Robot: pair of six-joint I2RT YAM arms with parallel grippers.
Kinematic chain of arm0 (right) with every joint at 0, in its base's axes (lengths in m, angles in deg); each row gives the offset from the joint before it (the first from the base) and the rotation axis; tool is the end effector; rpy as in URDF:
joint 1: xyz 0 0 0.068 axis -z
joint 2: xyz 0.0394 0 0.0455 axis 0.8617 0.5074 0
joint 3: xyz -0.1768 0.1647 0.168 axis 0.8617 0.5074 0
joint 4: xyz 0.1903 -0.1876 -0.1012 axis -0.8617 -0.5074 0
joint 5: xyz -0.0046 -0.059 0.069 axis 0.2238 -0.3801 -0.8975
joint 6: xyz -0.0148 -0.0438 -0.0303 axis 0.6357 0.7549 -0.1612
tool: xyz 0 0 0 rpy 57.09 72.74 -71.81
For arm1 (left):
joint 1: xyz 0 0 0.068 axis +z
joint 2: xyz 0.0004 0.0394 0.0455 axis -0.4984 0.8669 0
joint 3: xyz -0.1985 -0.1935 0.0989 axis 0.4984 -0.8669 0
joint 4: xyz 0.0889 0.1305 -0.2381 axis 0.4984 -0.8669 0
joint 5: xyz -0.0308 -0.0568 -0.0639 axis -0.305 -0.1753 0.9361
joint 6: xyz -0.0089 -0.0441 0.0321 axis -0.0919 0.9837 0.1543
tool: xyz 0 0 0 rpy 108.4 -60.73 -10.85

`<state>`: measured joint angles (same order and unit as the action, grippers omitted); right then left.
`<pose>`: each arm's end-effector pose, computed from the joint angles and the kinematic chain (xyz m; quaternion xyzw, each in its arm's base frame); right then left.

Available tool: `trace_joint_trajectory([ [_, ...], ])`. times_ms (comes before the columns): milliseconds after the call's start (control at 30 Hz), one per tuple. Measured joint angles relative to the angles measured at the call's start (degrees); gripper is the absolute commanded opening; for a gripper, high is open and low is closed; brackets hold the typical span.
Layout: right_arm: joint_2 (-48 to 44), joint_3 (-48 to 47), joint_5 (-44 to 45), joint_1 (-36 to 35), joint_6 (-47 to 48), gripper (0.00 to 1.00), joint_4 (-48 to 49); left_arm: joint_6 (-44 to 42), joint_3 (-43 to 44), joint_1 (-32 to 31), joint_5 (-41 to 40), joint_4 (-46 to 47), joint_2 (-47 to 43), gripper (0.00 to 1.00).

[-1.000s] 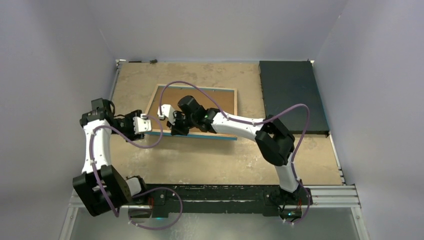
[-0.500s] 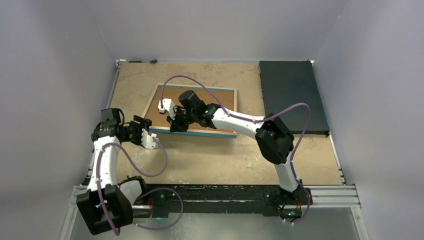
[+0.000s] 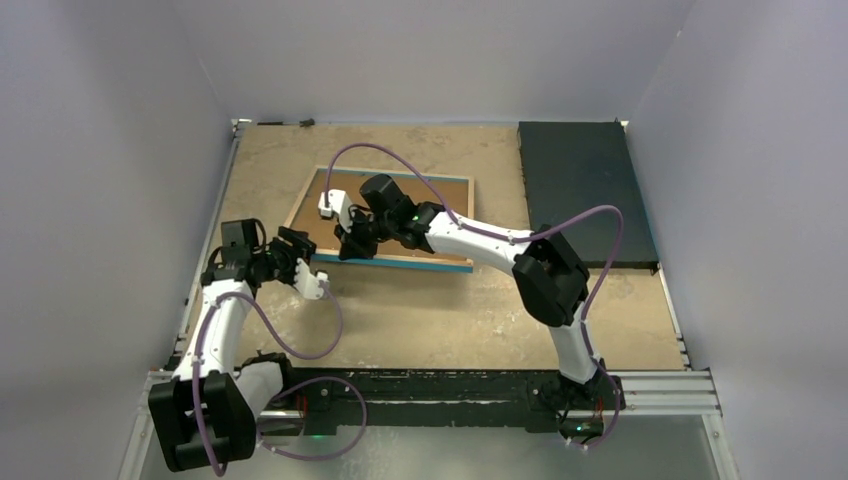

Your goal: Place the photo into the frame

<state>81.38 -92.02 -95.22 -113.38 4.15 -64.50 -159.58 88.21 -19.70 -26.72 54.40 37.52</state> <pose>0.2923 0.4292 0.2659 -0.5645 0.6237 0.3567 0.4063 0.2029 0.0134 0.2302 0.7657 0.4868 0.1105 0.4057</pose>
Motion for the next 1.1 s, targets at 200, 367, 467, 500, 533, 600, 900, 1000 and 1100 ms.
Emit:
trace_joint_trajectory([
  [200,0.0,-0.42,-0.44,0.39,-0.81,0.0,0.02,2.97,-2.47,-0.98,-0.9,6.01,-1.16,0.5],
  [367,-0.02,-1.46,-1.7,1.09,-1.86,0.0,0.07,9.03,-6.29,-1.01,-1.11,14.32,-3.78,0.38],
  [467,-0.09,-2.36,-2.01,1.75,-2.47,0.21,0.28,13.66,-6.29,-1.01,-1.22,17.77,-3.72,0.24],
  [500,-0.2,-2.67,-2.14,2.01,-2.69,0.24,0.42,15.28,-6.05,-1.01,-1.31,18.49,-3.58,0.16],
  [533,-0.42,-2.78,-2.4,2.27,-2.73,0.28,0.68,16.61,-5.6,-1.01,-1.25,19.02,-3.3,0.1],
  [600,-1.14,-2.78,-2.71,2.84,-2.67,0.37,1.33,18.25,-4.42,-1.22,-1.2,19.19,-2.86,0.04],
  [900,-13.53,1.18,-0.7,3.48,4.92,0.85,3.85,24.11,-0.46,-1.6,0.28,18.08,-2.54,0.0],
  [1000,-21.16,6.6,1.92,3.48,11.5,0.99,4.7,25.62,2.56,-1.6,0.96,16.02,-2.16,0.0],
  [1100,-25.18,7.87,4.63,3.48,17.29,0.99,3.8,27.21,5.01,-1.6,1.46,14.64,-1.92,0.0],
])
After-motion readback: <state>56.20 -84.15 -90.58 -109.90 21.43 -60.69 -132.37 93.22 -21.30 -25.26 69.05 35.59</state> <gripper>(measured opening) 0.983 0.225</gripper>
